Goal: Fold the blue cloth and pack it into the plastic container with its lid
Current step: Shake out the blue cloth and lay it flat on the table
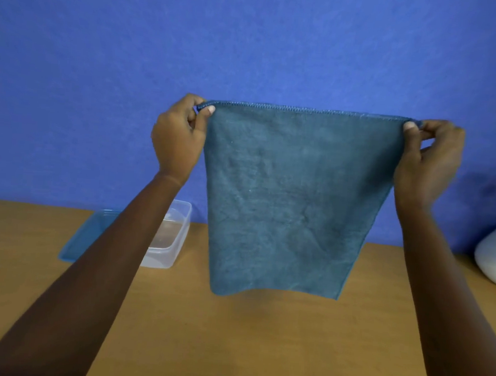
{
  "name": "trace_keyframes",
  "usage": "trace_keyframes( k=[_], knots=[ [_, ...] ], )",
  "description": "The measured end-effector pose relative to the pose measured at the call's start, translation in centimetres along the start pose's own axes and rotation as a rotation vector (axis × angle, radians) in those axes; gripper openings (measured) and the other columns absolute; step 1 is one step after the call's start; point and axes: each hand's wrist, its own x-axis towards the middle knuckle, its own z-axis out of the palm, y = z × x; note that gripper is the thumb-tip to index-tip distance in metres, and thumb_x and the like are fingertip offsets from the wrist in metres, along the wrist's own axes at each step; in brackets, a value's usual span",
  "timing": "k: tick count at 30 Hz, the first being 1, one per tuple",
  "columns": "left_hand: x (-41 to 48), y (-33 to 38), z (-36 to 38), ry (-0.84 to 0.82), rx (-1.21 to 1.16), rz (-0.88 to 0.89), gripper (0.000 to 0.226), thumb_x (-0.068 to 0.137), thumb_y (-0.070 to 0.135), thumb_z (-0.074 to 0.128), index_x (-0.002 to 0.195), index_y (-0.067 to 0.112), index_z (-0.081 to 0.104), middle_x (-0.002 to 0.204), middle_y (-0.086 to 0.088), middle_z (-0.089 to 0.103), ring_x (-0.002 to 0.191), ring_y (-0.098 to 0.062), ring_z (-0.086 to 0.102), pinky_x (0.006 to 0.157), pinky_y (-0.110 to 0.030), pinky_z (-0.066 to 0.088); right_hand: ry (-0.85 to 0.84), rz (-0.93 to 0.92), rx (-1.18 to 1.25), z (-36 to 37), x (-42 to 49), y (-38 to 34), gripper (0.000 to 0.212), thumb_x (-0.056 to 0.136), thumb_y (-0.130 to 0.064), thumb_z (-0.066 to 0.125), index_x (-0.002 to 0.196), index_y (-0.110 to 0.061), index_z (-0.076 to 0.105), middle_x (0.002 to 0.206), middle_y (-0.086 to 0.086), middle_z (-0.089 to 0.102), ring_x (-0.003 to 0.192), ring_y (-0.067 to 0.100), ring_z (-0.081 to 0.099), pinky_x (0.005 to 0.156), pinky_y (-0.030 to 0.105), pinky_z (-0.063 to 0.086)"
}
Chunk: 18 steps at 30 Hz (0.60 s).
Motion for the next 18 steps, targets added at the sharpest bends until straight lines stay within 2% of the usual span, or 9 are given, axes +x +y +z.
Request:
trace_keyframes(
  k=[3, 5, 7, 9, 11, 13, 14, 16, 18],
  knots=[
    [-0.1, -1.4, 1.0, -0.201, 0.080, -0.133, 0.021, 0.088, 0.027, 0.058, 0.090, 0.008, 0.066, 0.069, -0.009, 0.057, 0.073, -0.029, 0.059, 0.067, -0.034, 0.046, -0.189, 0.022, -0.121, 0.6, 0.1, 1.5, 0.027, 0.090, -0.024, 0.055, 0.102, -0.002, 0.062, 0.110, 0.015, 0.061, 0.092, 0.021, 0.057, 0.069, 0.016, 0.031],
    [-0.1, -2.6, 1.9, -0.370, 0.060, -0.263, 0.013, 0.086, 0.023, 0.061, 0.080, 0.012, 0.063, 0.063, -0.007, 0.058, 0.060, -0.024, 0.061, 0.068, -0.030, 0.049, -0.302, 0.013, -0.203, 1.1, -0.1, 2.5, 0.025, 0.089, -0.020, 0.057, 0.102, 0.000, 0.063, 0.113, 0.022, 0.062, 0.098, 0.031, 0.058, 0.076, 0.025, 0.035],
    [-0.1, -3.7, 2.8, -0.464, 0.006, -0.363, 0.010, 0.087, 0.018, 0.062, 0.078, 0.013, 0.060, 0.054, 0.000, 0.057, 0.046, -0.009, 0.058, 0.062, -0.024, 0.048, -0.371, 0.046, -0.230, 2.0, -0.1, 3.5, 0.023, 0.088, -0.016, 0.059, 0.101, 0.002, 0.063, 0.103, 0.023, 0.065, 0.089, 0.027, 0.065, 0.076, 0.031, 0.041],
    [0.0, -4.4, 3.5, -0.470, -0.073, -0.425, 0.007, 0.087, 0.013, 0.062, 0.081, 0.009, 0.063, 0.051, 0.003, 0.064, 0.052, -0.011, 0.061, 0.067, -0.026, 0.051, -0.431, 0.161, -0.145, 3.0, -0.2, 4.6, 0.019, 0.088, -0.012, 0.059, 0.099, 0.003, 0.062, 0.080, 0.011, 0.062, 0.053, 0.001, 0.065, 0.063, 0.030, 0.052],
    [0.2, -4.8, 4.0, -0.437, -0.081, -0.401, 0.011, 0.086, 0.010, 0.061, 0.090, 0.001, 0.067, 0.072, -0.011, 0.077, 0.065, -0.010, 0.062, 0.070, -0.021, 0.051, -0.451, 0.251, -0.048, 4.0, -0.1, 5.7, 0.015, 0.088, -0.008, 0.058, 0.097, 0.004, 0.060, 0.069, 0.001, 0.054, 0.038, -0.003, 0.059, 0.052, 0.017, 0.053],
    [0.5, -5.0, 4.5, -0.400, -0.109, -0.340, 0.018, 0.086, 0.006, 0.061, 0.096, -0.007, 0.066, 0.095, -0.025, 0.073, 0.050, 0.012, 0.056, 0.058, -0.002, 0.042, -0.431, 0.317, 0.073, 5.1, 0.0, 6.4, 0.008, 0.089, -0.004, 0.056, 0.095, 0.001, 0.059, 0.075, 0.007, 0.054, 0.046, 0.004, 0.061, 0.066, 0.027, 0.058],
    [0.8, -5.0, 4.7, -0.377, -0.140, -0.329, 0.019, 0.086, 0.004, 0.061, 0.098, -0.009, 0.066, 0.098, -0.027, 0.072, 0.046, 0.015, 0.055, 0.055, 0.001, 0.038, -0.413, 0.336, 0.130, 5.5, 0.0, 6.5, 0.005, 0.089, -0.003, 0.055, 0.093, -0.002, 0.058, 0.076, 0.007, 0.054, 0.053, 0.006, 0.062, 0.074, 0.035, 0.058],
    [1.4, -4.9, 4.8, -0.315, -0.156, -0.294, 0.019, 0.085, 0.003, 0.061, 0.099, -0.010, 0.066, 0.093, -0.025, 0.073, 0.056, 0.006, 0.056, 0.059, -0.001, 0.037, -0.383, 0.315, 0.193, 6.2, 0.2, 6.6, 0.005, 0.088, -0.002, 0.055, 0.086, -0.005, 0.057, 0.070, -0.003, 0.052, 0.067, 0.018, 0.061, 0.086, 0.045, 0.054],
    [1.8, -4.6, 4.8, -0.248, -0.170, -0.236, 0.019, 0.085, 0.002, 0.061, 0.100, -0.009, 0.067, 0.084, -0.015, 0.072, 0.070, -0.011, 0.059, 0.062, -0.006, 0.038, -0.380, 0.268, 0.238, 6.3, 0.5, 6.3, 0.021, 0.088, -0.003, 0.055, 0.074, -0.019, 0.053, 0.071, -0.008, 0.052, 0.073, 0.018, 0.059, 0.089, 0.047, 0.050]
  ],
)
